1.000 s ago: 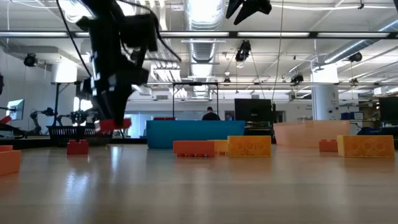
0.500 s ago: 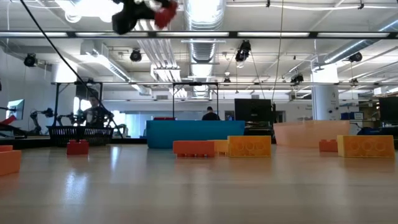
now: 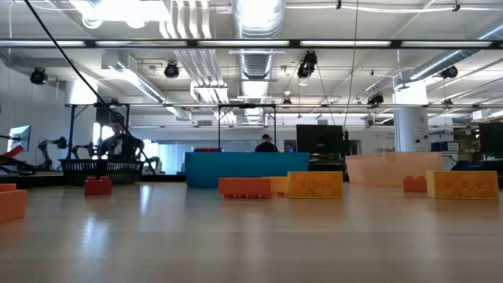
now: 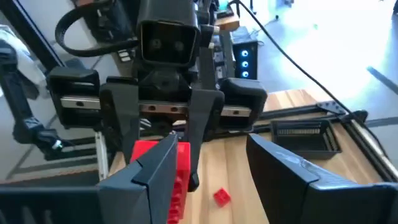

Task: Sort & place blocks by color
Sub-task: Put the red game piece into the orange bin

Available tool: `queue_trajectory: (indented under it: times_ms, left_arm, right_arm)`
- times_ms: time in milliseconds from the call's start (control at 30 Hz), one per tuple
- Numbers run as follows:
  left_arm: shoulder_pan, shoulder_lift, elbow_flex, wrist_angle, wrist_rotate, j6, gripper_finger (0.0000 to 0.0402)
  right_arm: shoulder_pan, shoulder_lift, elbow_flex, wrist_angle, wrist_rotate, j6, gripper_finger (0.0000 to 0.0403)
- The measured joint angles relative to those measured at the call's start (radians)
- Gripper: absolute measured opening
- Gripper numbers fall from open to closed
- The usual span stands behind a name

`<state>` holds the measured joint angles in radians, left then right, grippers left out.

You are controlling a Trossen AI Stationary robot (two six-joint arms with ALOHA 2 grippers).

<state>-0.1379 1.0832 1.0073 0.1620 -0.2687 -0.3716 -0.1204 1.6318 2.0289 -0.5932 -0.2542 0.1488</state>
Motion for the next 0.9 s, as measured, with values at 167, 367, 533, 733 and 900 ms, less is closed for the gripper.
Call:
queue_trajectory:
  times_ms: [167,367,533,733,900]
  left_arm:
    - [0.0,0.001,0.0,0.015,-0.002,0.014,0.0124]
    - [0.0,0.001,0.0,0.025,-0.028,0.015,0.0124]
    - [0.0,0.001,-0.001,0.129,-0.031,0.043,0.0124]
    - [0.004,0.001,0.003,0.202,-0.057,0.072,0.0123]
    - [0.008,0.013,0.002,0.22,-0.059,0.073,0.0123]
  right_arm:
    - [0.001,-0.003,0.0,0.032,-0.067,0.036,0.0219]
    - [0.0,-0.016,0.021,0.023,-0.085,0.028,0.0258]
    - [0.0,-0.071,0.025,-0.021,-0.025,-0.006,0.0271]
    - [0.013,-0.091,0.022,-0.112,-0.003,-0.031,0.0266]
    - [0.045,-0.055,0.02,-0.101,-0.003,-0.044,0.0257]
